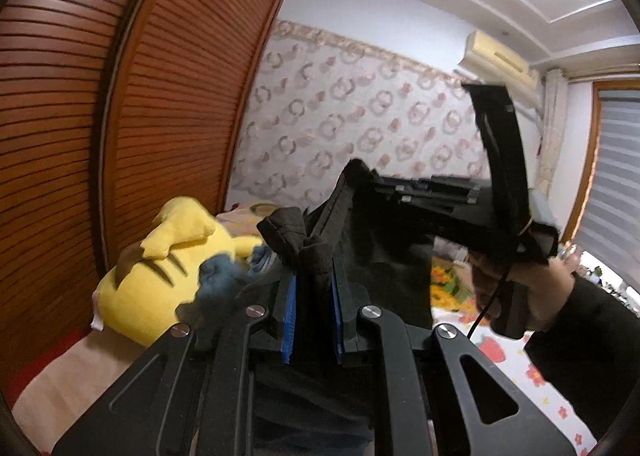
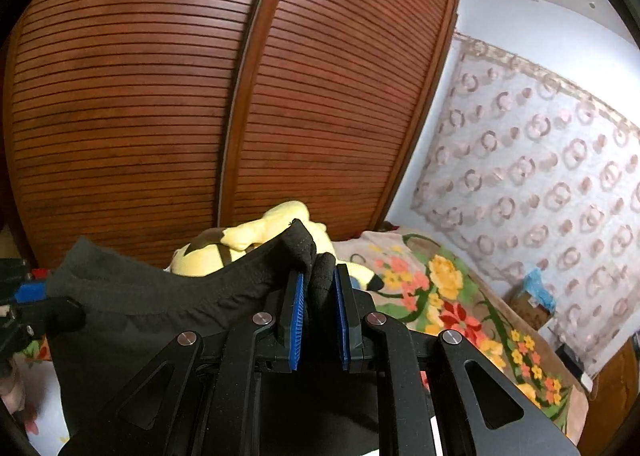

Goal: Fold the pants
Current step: 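Lower the black garment onto the folded jeans stack with both tools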

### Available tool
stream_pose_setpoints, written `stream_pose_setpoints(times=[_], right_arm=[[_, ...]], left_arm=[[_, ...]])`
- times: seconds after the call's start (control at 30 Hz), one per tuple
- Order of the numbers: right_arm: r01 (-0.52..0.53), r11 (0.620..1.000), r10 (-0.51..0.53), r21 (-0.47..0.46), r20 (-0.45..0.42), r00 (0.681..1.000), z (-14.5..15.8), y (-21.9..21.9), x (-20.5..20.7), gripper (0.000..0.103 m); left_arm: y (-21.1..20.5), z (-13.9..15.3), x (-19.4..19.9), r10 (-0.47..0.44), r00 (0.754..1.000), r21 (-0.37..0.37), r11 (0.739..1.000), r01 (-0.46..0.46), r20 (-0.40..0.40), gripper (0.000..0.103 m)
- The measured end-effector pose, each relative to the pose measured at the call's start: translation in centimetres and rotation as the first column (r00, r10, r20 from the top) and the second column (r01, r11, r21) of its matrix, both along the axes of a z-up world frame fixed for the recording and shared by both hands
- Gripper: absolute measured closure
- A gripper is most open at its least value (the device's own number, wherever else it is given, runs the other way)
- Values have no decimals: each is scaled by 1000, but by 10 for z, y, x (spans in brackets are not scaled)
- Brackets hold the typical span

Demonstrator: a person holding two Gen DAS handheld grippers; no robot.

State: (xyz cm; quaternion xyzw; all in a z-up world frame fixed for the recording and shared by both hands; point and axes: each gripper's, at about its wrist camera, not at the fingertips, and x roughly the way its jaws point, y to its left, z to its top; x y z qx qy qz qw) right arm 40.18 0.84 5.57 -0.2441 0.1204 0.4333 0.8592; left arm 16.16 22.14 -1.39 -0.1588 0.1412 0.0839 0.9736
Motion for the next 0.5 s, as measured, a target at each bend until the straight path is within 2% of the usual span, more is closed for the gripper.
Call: stream_pose_setpoints(times=[0.03, 0.27, 0.5], right_arm=[[1, 1000, -1, -2, -8, 1000, -2, -1, 1, 88], [24, 1000, -24, -10, -62, 998, -12, -4, 8, 89], [7, 1000, -7, 10, -46, 999, -3, 7, 0, 88]], left_arm=[[-2, -5, 1, 4, 1000, 9, 1000, -4, -21, 87], [-3, -12, -1, 20, 999, 15, 1000, -19, -32, 87], [-6, -11, -7, 34, 999, 19, 999, -33, -25, 87]])
